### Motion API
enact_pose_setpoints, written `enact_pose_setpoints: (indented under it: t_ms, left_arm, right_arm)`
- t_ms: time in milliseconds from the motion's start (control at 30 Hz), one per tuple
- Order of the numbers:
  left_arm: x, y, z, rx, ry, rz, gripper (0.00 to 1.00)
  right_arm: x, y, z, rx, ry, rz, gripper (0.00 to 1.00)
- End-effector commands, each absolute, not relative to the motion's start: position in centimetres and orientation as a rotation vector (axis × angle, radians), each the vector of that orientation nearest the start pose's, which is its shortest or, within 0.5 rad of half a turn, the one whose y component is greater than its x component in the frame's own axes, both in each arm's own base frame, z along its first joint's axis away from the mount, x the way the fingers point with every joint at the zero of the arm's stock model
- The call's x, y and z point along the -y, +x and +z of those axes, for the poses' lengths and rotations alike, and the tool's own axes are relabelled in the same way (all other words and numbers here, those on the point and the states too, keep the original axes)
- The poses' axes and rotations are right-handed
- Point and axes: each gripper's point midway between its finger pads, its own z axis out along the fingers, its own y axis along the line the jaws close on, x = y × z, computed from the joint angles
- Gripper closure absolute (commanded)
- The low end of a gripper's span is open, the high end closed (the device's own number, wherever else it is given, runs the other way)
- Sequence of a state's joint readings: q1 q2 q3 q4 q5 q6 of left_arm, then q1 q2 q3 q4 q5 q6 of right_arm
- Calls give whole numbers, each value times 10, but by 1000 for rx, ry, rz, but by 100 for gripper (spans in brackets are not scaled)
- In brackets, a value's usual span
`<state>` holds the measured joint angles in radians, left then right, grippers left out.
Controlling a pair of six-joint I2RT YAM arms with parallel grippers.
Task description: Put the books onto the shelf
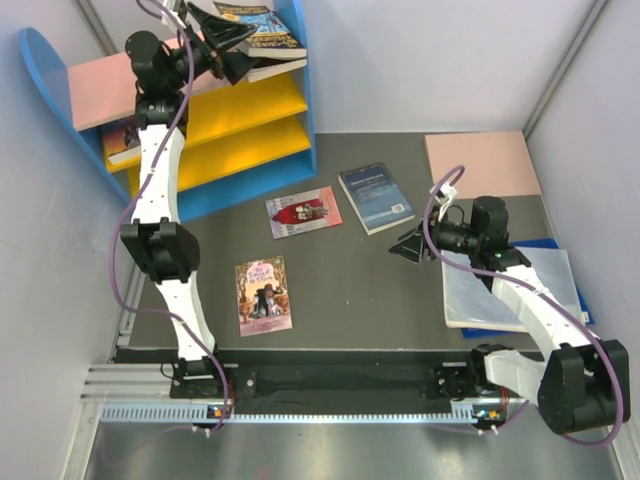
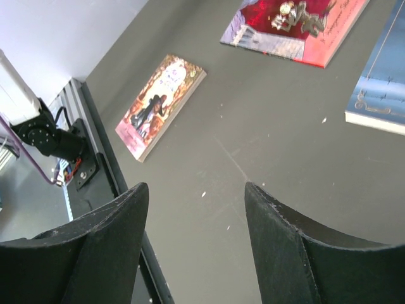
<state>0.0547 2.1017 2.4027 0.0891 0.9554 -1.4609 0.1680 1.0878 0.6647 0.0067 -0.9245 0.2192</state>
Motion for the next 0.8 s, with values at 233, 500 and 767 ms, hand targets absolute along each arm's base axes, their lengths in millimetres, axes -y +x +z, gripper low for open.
enact_pose_setpoints:
  t_ms: [233, 500, 767]
  left_arm:
    - [110, 518, 522, -1566, -261, -1426, 1]
    - [105, 502, 543, -1513, -175, -1301, 1]
    - [111, 497, 522, -1618, -145, -1299, 1]
  right_arm:
    - [-193, 254, 198, -1863, -607, 1155, 38]
    - [-194, 254, 197, -1863, -608, 1158, 38]
    - [-194, 252, 198, -1858, -609, 1167, 38]
